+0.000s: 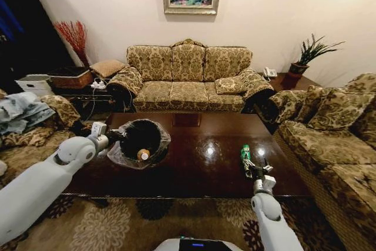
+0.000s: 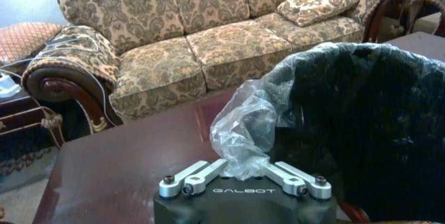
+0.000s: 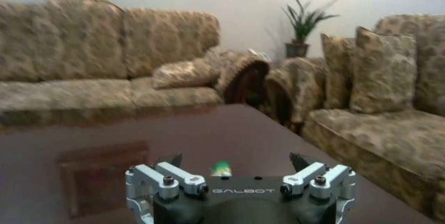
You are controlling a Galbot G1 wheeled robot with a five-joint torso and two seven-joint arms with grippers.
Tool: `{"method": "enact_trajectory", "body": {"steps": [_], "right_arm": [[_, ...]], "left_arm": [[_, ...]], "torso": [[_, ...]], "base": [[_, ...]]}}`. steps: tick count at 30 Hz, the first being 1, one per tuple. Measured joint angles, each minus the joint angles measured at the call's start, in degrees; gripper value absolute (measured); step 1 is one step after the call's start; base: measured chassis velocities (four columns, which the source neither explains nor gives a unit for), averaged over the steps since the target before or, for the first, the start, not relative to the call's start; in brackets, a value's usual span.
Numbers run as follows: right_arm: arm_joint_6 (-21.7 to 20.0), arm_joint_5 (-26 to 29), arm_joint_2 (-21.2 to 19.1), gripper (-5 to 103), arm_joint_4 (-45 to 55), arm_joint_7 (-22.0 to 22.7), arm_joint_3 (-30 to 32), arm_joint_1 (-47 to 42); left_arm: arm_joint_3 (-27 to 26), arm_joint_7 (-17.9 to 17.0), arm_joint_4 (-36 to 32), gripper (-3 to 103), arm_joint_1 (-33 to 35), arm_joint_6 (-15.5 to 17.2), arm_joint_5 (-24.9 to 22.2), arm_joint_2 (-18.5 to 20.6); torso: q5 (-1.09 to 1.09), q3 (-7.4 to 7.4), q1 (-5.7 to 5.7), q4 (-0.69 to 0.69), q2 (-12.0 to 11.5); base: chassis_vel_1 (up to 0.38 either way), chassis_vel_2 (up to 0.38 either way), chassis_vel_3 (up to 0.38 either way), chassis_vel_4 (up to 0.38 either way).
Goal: Move to the front of the table and place the trash on the table into the trash bin.
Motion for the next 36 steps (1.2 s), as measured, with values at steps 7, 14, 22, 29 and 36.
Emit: {"method": "enact_trajectory", "body": {"steps": [7,14,22,29,36], "right_arm": [[-3.0,5.7,-0.5,100,-10.6,4.4,0.0,5.1],[-3.7,11.0,-2.1,100,-18.0,2.2,-0.8,7.7],[-2.5,9.4,-2.5,90,-22.7,-0.6,-2.7,10.2],[-0.9,7.7,-2.0,85,-19.4,-1.8,-4.3,10.0],[-1.9,9.5,-1.1,99,-21.5,-0.1,-6.6,12.6]], "left_arm": [[0.4,0.9,0.5,0,0.1,-1.3,1.8,-1.6],[1.0,1.1,0.9,0,0.1,-1.8,2.3,-2.7],[1.2,1.2,0.9,0,0.1,-2.4,2.4,-3.4],[0.4,1.9,1.0,0,0.7,-2.8,2.7,-3.3],[0.4,2.2,0.7,0,0.9,-3.3,2.8,-3.5]], "torso": [[0.0,0.0,0.0,0.0,0.0],[0.01,0.0,0.0,-0.01,0.0],[0.0,0.0,0.0,0.0,0.0],[0.0,0.0,0.0,0.0,0.0],[-0.01,0.0,0.0,0.0,0.0]], "base": [[0.0,0.0,0.0,0.0],[0.0,0.0,0.0,0.0],[0.0,0.0,0.0,0.0],[0.0,0.0,0.0,0.0],[0.0,0.0,0.0,0.0]]}}
